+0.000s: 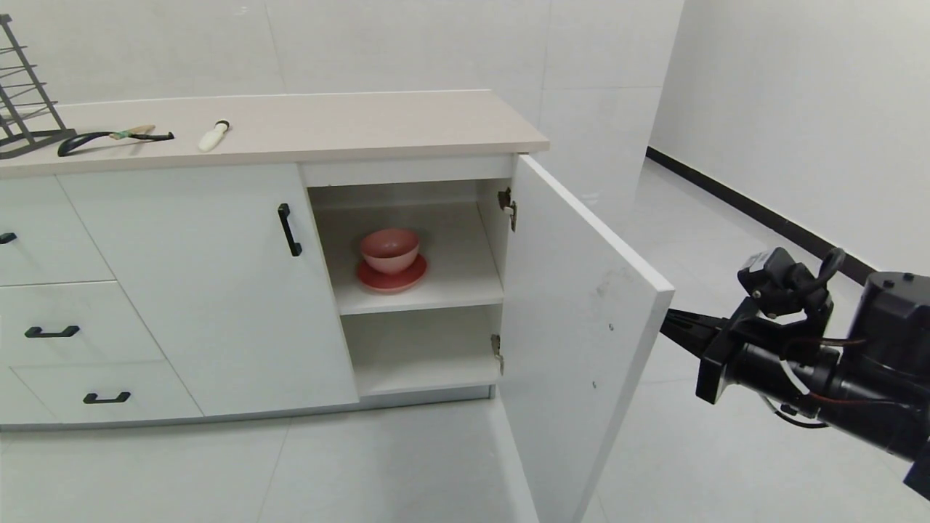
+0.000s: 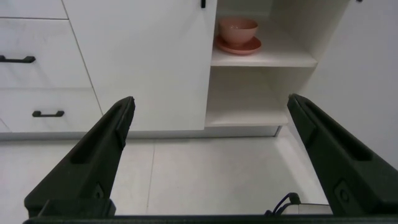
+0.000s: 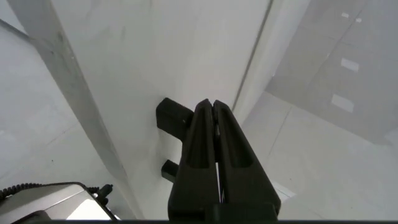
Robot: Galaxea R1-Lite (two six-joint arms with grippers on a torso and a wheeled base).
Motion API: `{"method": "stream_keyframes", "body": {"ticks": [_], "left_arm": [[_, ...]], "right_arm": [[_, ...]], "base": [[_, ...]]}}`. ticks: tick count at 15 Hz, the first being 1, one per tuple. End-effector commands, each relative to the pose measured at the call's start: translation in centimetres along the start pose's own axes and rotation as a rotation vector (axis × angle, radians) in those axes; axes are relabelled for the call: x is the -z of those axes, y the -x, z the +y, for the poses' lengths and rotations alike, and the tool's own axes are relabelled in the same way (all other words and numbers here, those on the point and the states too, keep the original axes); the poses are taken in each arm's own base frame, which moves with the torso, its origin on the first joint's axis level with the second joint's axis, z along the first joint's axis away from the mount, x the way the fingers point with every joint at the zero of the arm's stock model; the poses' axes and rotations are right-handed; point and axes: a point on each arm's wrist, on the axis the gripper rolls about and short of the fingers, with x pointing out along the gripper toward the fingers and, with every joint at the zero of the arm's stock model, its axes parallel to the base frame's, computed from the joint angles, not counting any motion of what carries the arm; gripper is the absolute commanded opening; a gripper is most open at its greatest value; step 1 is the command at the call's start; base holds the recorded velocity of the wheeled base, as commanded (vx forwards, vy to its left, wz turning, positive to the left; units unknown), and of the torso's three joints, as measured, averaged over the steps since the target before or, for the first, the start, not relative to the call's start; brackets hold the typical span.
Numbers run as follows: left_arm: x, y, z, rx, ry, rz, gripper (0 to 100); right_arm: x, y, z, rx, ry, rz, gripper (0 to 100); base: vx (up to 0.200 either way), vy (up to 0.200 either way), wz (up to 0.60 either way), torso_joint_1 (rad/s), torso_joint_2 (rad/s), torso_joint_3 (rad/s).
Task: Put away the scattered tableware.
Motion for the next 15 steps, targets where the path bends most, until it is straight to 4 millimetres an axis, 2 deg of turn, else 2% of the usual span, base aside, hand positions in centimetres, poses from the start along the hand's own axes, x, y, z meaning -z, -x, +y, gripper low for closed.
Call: {"method": "stream_keyframes", "body": {"ticks": [1,4,7,11,15], "left_arm": [[0.0,0.0,0.0,0.000,0.001,-0.001,100],[0.0,0.0,0.0,0.000,0.001,-0.001,100],[0.0,0.0,0.0,0.000,0.001,-0.001,100],[0.0,0.0,0.0,0.000,0.001,-0.001,100],[0.0,0.0,0.0,0.000,0.001,-0.001,100]], "right_arm": [[-0.2,-0.1,0.6,-0.024,0.007,-0.008,0],[-0.4,-0.3,0.9,-0.035,0.012,-0.014,0],[-0.9,-0.8,2.0,-0.085,0.025,-0.033,0],[-1.4,-2.5,3.7,-0.161,0.047,-0.089,0],[-1.9,-3.3,4.5,-0.193,0.053,-0.107,0]], "base": [[0.000,0.000,0.00,0.000,0.00,0.000],[0.000,0.000,0.00,0.000,0.00,0.000],[0.000,0.000,0.00,0.000,0.00,0.000],[0.000,0.000,0.00,0.000,0.00,0.000],[0.000,0.000,0.00,0.000,0.00,0.000]]}}
